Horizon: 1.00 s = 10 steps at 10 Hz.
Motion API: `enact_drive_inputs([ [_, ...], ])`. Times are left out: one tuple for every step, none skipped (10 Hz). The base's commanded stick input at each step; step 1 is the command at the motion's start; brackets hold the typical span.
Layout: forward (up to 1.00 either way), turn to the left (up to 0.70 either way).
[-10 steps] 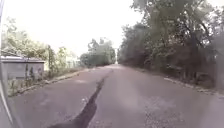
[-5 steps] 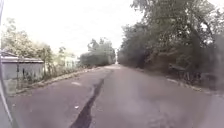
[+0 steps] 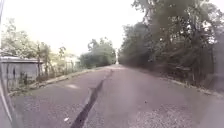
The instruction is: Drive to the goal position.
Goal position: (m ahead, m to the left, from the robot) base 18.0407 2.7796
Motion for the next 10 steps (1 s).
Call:
enact_drive_inputs([
  [0.70,0.00],
  [0.70,0.00],
  [0.70,0.00],
  [0.70,0.00],
  [0.70,0.00],
  [0.70,-0.01],
  [0.70,-0.18],
  [0.70,-0.14],
  [0.70,-0.02],
  [0.70,0.00],
])
